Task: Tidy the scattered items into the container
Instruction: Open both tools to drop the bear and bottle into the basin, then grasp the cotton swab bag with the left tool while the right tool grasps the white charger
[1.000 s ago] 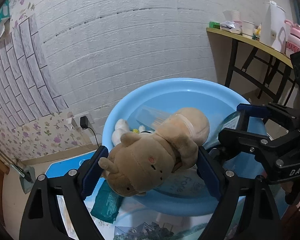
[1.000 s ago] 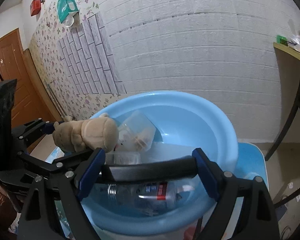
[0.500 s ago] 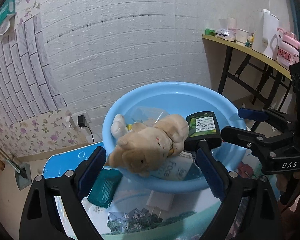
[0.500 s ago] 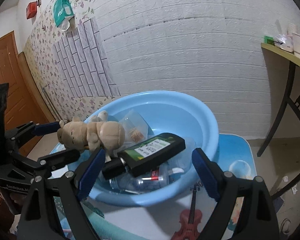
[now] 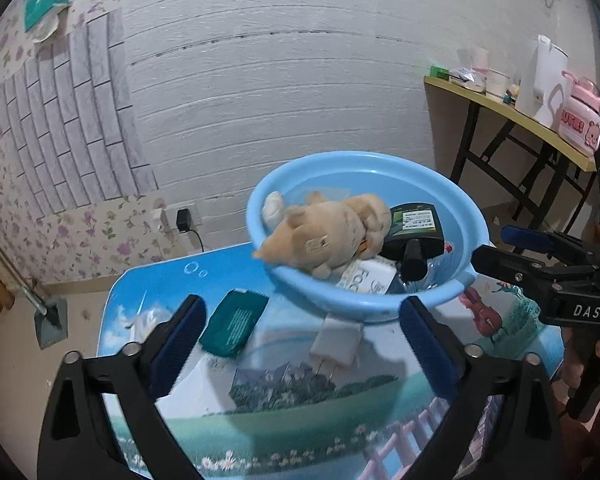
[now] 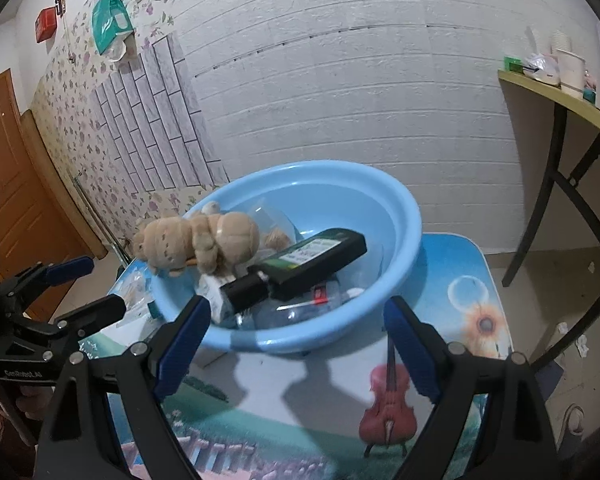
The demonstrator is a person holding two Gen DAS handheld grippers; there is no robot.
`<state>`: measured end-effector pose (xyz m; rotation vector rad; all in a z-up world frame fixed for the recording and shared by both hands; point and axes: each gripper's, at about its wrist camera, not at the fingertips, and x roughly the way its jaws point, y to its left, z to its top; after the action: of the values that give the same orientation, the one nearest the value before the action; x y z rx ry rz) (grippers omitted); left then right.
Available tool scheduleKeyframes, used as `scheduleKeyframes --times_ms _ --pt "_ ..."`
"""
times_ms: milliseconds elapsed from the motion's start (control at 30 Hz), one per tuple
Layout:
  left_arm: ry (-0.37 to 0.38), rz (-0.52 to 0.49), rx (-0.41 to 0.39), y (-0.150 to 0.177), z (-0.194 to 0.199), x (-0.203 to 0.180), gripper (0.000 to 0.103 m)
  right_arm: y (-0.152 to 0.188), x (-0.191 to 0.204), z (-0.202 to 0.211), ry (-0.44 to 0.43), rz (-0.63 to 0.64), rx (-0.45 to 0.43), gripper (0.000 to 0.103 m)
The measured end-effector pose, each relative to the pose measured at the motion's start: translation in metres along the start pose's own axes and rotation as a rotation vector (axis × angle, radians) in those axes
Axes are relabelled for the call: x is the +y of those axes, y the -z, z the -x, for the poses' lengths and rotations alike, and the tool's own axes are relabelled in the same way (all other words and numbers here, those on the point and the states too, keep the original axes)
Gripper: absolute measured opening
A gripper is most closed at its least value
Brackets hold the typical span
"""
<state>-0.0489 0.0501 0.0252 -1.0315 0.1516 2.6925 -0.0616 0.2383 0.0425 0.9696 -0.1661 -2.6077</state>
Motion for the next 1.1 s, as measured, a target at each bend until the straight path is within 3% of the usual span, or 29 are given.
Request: scheduleKeyframes --times_ms 733,1100 --pt "-0.070 0.137 0.042 0.068 0.018 0.067 0.103 0.029 0.061 0.010 -0.008 0.097 0.080 0.090" --pt "-0.095 0.193 0.048 0.083 0.019 0.099 0.103 0.039 0.086 -0.004 -0.039 0.132 0.118 0.090"
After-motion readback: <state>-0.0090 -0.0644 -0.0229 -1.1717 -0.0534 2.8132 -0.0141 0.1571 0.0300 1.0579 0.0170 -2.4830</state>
